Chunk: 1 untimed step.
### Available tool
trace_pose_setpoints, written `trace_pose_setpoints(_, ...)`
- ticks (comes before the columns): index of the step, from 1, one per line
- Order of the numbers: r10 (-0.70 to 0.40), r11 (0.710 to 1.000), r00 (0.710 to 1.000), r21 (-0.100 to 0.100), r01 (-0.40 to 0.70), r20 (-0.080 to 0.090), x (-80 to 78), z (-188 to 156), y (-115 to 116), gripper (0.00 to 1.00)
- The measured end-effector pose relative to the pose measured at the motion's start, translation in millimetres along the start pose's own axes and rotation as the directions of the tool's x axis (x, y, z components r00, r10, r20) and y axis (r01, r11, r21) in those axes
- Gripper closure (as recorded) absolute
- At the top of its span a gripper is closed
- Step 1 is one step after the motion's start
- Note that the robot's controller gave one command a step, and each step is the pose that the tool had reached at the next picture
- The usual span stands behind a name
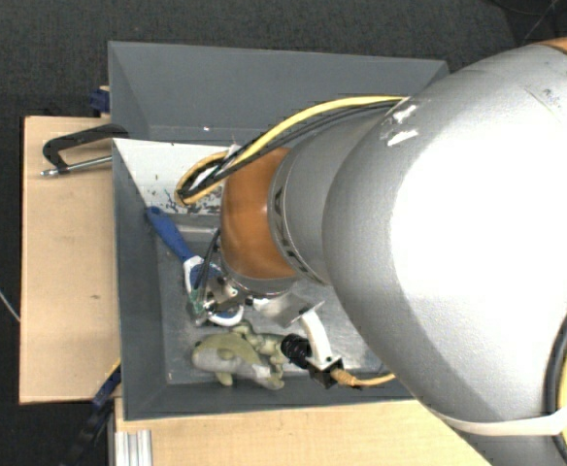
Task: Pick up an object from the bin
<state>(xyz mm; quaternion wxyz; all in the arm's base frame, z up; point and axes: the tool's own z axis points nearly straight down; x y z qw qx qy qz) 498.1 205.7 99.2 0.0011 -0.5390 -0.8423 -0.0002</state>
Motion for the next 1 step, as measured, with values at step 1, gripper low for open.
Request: trace_pose_setpoints(1, -0.001, 1.000, 1.000, -0.001, 0.001, 0.001, 0.5, -16.5, 0.0, 1.00)
